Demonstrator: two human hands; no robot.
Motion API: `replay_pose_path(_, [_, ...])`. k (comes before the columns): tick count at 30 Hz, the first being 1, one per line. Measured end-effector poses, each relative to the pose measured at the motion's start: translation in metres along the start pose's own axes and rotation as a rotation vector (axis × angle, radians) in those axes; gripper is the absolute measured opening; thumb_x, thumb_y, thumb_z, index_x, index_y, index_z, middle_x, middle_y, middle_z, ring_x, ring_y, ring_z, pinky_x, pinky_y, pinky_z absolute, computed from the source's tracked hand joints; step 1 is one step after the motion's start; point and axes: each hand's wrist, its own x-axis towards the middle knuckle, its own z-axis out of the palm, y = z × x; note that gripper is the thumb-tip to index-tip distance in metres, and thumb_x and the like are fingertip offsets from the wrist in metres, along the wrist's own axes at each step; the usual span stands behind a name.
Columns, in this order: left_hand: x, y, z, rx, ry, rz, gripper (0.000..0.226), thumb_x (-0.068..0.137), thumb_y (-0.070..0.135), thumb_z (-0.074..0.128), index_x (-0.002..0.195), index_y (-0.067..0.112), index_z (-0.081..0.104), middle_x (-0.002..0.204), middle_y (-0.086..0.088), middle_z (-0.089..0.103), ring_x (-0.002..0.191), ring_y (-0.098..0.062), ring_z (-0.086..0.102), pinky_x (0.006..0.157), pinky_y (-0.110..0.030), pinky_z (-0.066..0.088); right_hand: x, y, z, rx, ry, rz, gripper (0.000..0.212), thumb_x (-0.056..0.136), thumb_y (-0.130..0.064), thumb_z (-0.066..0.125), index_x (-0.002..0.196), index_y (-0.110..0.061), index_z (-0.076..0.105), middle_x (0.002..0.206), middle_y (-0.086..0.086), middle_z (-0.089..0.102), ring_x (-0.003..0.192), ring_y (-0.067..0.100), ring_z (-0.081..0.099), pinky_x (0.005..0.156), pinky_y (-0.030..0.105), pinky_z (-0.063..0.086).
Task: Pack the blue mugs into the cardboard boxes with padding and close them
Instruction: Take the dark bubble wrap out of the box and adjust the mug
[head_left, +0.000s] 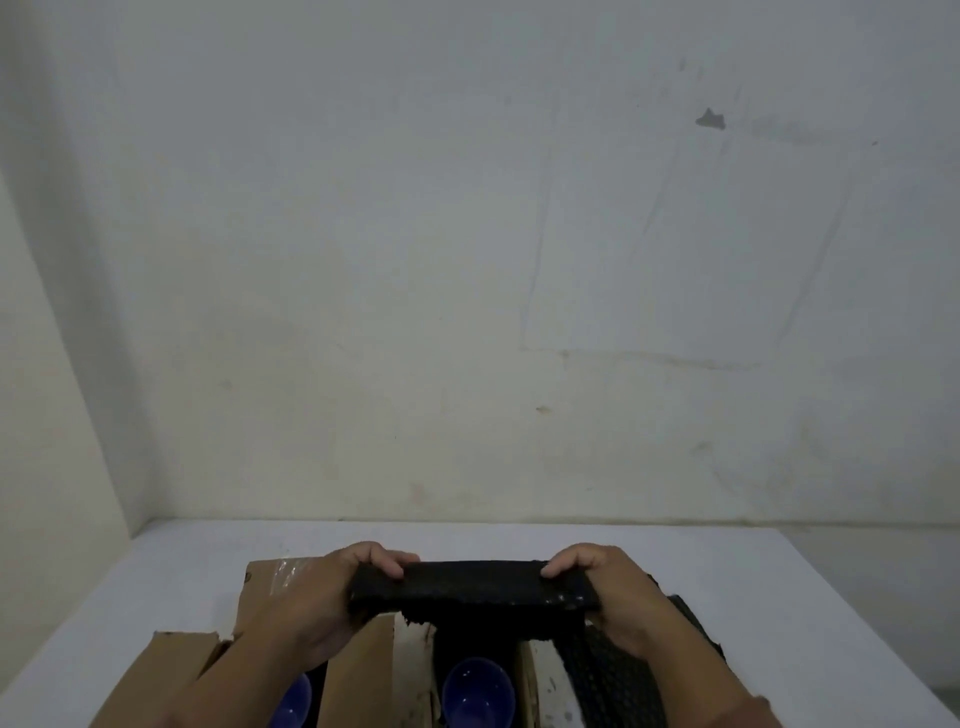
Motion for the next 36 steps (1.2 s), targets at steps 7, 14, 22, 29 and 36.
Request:
replay_pose_path(7, [-0.001, 0.003, -0.004, 0.453, -0.146, -0.102, 0.043, 0.077, 0.053, 0.058, 0.068, 0.012, 0.060, 0.090, -0.006, 0.069, 0.077, -0.018, 0.056, 0.065, -0.025, 0.042, 0.000, -0.005, -0.014, -0.051, -0.135, 0.011, 0.026, 0.075, -0.017, 0.055, 0.080, -0.004, 0.076, 0.092, 0.010, 0.073, 0.090, 0.022, 0.066, 0.078, 0.030, 0.052])
replay_pose_path(14, [0.011, -0.010, 0.025, 1.279, -0.055, 0.084, 0.039, 0.079, 0.033, 0.067, 0.110, 0.034, 0.044, 0.092, 0.009, 0.052, 0.071, -0.007, 0.052, 0.057, -0.017, 0.043, 0.005, -0.006, 0.007, -1.023, -0.100, -0.125, 0.034, 0.076, -0.042, 0.067, 0.107, -0.039, 0.051, 0.096, -0.009, 0.060, 0.079, 0.006, 0.054, 0.064, 0.020, 0.042])
replay_pose_path(22, [0.019, -0.019, 0.041, 1.470, -0.181, 0.064, 0.033, 0.076, 0.053, 0.062, 0.100, 0.031, 0.058, 0.090, 0.011, 0.056, 0.083, -0.010, 0.056, 0.065, -0.022, 0.041, 0.017, -0.005, 0.019, -1.146, -0.047, -0.288, 0.021, 0.081, -0.030, 0.064, 0.100, -0.022, 0.068, 0.092, -0.005, 0.046, 0.088, 0.012, 0.050, 0.068, 0.020, 0.036])
replay_pose_path(29, [0.012, -0.023, 0.049, 0.617, -0.026, 0.014, 0.019, 0.082, 0.023, 0.069, 0.098, 0.017, 0.061, 0.094, -0.004, 0.071, 0.085, -0.018, 0.069, 0.073, -0.029, 0.054, 0.005, 0.009, 0.033, -0.233, 0.116, 0.001, 0.071, 0.078, -0.036, 0.073, 0.138, -0.020, 0.039, 0.122, -0.003, 0.053, 0.108, 0.017, 0.057, 0.077, 0.027, 0.048])
replay_pose_path(36, [0.006, -0.021, 0.055, 0.277, -0.218, -0.131, 0.041, 0.076, 0.027, 0.063, 0.114, 0.015, 0.057, 0.106, -0.011, 0.069, 0.093, -0.028, 0.068, 0.074, -0.039, 0.054, -0.001, 0.015, 0.051, 0.065, -0.007, -0.121, 0.024, 0.081, 0.005, 0.063, 0.092, -0.013, 0.074, 0.095, 0.011, 0.075, 0.091, 0.026, 0.070, 0.081, 0.033, 0.057])
